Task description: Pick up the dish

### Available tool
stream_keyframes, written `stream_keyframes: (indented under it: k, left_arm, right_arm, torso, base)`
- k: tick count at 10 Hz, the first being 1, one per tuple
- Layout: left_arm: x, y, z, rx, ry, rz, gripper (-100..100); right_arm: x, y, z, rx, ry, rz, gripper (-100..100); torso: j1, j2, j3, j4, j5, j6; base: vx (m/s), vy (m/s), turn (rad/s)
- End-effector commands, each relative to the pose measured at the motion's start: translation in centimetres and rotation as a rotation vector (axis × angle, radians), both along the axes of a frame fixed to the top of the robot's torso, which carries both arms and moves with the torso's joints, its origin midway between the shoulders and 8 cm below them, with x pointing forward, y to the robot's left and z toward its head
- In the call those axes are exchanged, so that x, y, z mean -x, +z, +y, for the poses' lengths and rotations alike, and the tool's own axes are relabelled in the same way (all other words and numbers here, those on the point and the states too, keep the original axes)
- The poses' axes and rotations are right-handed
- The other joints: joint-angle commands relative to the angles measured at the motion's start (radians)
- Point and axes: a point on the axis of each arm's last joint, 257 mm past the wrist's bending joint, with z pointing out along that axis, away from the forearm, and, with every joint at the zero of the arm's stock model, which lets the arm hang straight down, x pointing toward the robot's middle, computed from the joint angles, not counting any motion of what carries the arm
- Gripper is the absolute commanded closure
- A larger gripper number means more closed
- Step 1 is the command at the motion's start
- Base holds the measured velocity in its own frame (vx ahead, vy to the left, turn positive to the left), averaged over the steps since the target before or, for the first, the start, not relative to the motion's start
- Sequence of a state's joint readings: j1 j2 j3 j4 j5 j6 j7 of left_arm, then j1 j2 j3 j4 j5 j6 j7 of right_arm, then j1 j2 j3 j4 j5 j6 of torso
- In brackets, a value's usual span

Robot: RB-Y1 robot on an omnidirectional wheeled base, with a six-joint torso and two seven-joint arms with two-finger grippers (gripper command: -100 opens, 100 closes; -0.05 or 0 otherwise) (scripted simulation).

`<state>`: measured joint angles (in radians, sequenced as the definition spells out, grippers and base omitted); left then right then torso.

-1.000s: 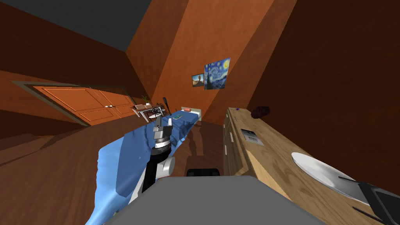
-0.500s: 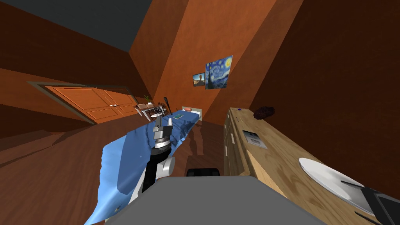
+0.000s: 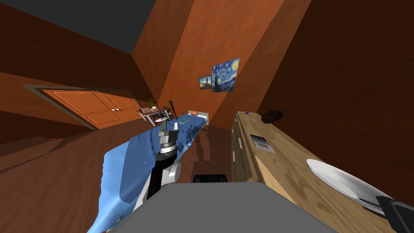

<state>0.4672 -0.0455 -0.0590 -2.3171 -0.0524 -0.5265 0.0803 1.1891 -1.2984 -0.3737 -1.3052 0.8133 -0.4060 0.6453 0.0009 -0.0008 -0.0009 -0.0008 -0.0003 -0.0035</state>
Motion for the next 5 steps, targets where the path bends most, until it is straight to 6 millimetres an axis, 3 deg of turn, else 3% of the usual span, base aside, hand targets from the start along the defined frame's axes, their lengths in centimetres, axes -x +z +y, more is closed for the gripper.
stream_keyframes:
  k: [1,2,4,5]
  left_arm:
    - [0.0,0.0,0.0,0.0,0.0,0.0,0]
    - [0.0,0.0,0.0,0.0,0.0,0.0,0]
    - [0.0,0.0,0.0,0.0,0.0,0.0,0]
    - [0.0,0.0,0.0,0.0,0.0,0.0,0]
  right_arm:
    - [0.0,0.0,0.0,0.0,0.0,0.0,0]
    - [-0.8,0.8,0.2,-0.001,0.028,0.007,100]
    - [-1.0,0.9,0.2,0.0,0.03,0.009,100]
    - [-1.0,0.9,0.2,-0.002,0.031,0.009,0]
  torso:
    - [0.0,0.0,0.0,0.0,0.0,0.0]
    - [0.0,0.0,0.0,0.0,0.0,0.0]
    - [0.006,0.002,0.002,0.001,0.002,0.001]
    - [0.005,0.002,0.002,0.001,0.002,0.001]
  base:
    - [0.0,0.0,0.0]
    - [-0.014,0.037,-0.104]
    - [-0.02,0.047,-0.05]
    - [-0.002,0.006,0.001]
